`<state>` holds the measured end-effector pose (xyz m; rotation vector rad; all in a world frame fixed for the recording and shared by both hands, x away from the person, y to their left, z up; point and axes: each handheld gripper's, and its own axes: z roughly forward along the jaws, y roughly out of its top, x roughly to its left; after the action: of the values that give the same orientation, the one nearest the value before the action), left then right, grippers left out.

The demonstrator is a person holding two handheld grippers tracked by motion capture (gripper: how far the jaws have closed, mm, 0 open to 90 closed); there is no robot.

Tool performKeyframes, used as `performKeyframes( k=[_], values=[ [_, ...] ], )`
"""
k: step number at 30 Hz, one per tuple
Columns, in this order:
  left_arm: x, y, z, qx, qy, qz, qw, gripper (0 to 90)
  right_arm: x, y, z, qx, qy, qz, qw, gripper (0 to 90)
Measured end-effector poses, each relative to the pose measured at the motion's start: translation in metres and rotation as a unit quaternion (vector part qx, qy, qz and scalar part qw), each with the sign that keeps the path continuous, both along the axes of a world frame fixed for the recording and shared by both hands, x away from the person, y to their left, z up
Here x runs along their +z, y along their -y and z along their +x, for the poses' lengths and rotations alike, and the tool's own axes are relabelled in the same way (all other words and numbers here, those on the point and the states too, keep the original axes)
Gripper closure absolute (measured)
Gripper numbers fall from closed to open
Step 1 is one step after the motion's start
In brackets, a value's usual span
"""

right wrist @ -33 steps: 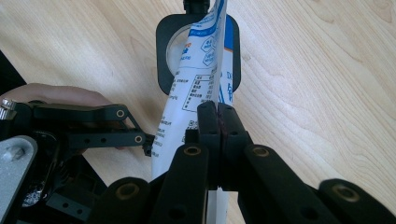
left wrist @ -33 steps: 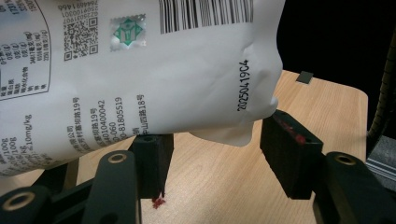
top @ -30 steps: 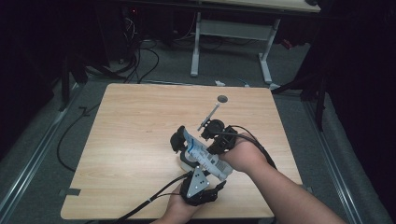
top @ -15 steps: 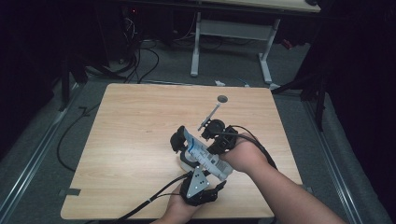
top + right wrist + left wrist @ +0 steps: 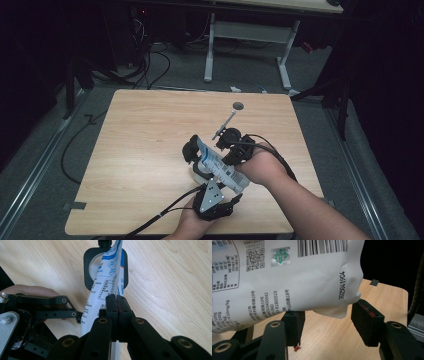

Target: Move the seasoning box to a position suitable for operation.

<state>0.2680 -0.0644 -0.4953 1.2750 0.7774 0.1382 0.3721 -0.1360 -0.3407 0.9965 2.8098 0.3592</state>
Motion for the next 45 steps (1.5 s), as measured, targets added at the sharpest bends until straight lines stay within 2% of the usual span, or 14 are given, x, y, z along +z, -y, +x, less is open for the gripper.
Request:
performKeyframes(
  k=[12,23,35,37,45],
  values=[
    [-0.0002,-0.0003,0.0003,0.001,-0.001,-0.001,1.0000,45.4,-0.0005,-0.0012,0.0012,0.002,0.000,-0.003,1.0000,90.0],
    [-0.0010,0.0011,0.0014,0.001,-0.003,-0.001,1.0000,45.4,-0.0017,-0.0007,0.0039,-0.001,-0.009,-0.001,1.0000,90.0],
    [0.0021,0.0009,0.0018,0.001,-0.001,-0.006,1.0000,45.6,0.0021,-0.0029,0.0033,0.001,-0.003,-0.003,1.0000,90.0],
    [0.0024,0.0008,0.0012,0.001,0.002,-0.007,1.0000,48.9,0.0027,-0.0033,0.0033,0.002,-0.002,-0.004,1.0000,90.0],
    [0.0027,0.0006,0.0010,0.002,0.004,-0.008,1.0000,49.2,0.0035,-0.0041,0.0026,0.004,0.003,-0.002,1.0000,90.0]
  ],
)
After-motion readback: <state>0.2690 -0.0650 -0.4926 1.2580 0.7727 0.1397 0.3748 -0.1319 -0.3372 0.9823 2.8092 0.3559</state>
